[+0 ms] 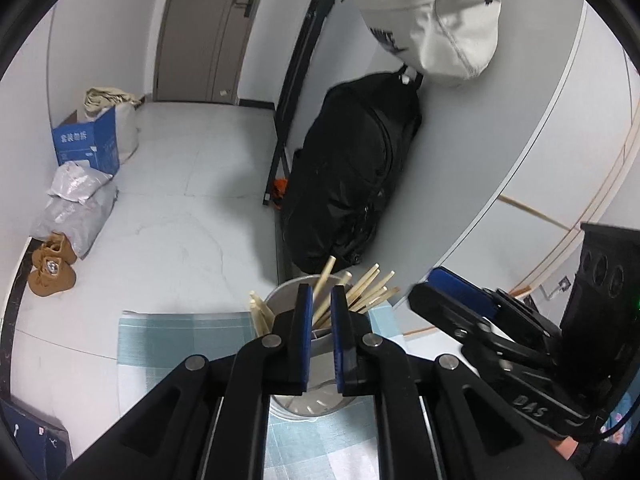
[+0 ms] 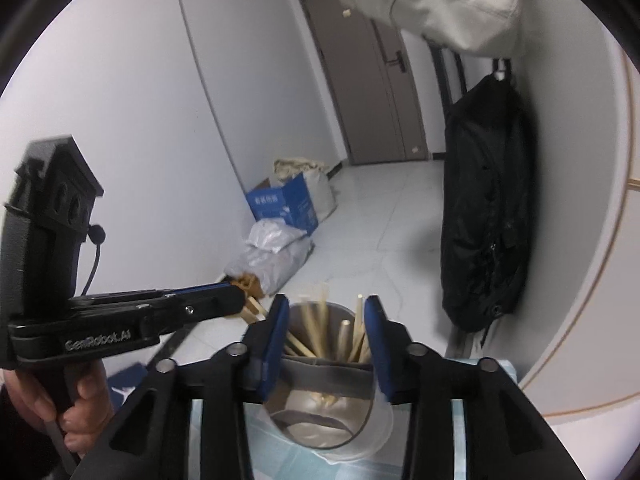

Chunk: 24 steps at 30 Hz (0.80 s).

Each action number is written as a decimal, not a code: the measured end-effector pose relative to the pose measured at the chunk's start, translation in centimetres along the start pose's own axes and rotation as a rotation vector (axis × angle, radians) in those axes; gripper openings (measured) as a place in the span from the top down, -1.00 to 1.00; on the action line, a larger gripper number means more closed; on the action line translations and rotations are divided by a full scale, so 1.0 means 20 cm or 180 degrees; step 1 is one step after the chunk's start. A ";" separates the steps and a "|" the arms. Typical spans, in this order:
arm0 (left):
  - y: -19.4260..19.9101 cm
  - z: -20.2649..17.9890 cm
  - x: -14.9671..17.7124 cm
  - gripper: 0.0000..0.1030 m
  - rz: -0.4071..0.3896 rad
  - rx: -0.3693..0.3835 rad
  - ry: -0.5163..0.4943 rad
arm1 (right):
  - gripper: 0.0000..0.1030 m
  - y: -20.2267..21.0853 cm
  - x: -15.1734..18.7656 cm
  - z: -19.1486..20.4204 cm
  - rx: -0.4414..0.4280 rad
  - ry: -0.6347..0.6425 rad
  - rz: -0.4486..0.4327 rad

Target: Organize utensils

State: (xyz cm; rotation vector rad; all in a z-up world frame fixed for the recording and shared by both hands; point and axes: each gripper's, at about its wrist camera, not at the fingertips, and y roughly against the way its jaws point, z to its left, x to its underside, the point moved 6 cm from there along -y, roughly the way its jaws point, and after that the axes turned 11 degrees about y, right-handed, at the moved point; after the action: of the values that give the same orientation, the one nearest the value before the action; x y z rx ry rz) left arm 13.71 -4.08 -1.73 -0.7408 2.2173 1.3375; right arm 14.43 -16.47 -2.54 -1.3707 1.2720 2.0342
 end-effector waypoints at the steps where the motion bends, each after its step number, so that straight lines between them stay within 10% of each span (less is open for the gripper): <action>1: 0.03 -0.01 0.00 0.85 -0.0035 -0.0001 0.0008 | 0.12 0.04 -0.01 0.00 -0.0009 -0.0028 -0.0065; 6: 0.12 -0.01 0.00 0.10 -0.0266 -0.0057 0.0016 | -0.16 0.18 -0.02 0.02 0.0090 -0.0049 -0.0248; 21: 0.31 0.05 0.07 -0.29 -0.0677 -0.0468 0.0147 | -0.61 0.45 0.03 0.11 0.0229 -0.0099 -0.0532; 24: 0.37 0.03 0.11 -0.61 -0.0800 -0.0538 0.0109 | -0.71 0.50 0.06 0.13 0.0232 -0.0107 -0.0586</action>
State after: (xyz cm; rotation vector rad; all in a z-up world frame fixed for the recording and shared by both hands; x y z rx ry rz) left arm 7.38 -1.08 1.56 -1.0720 1.9740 1.4030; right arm 5.40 -19.79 1.47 -1.3610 1.1490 1.8614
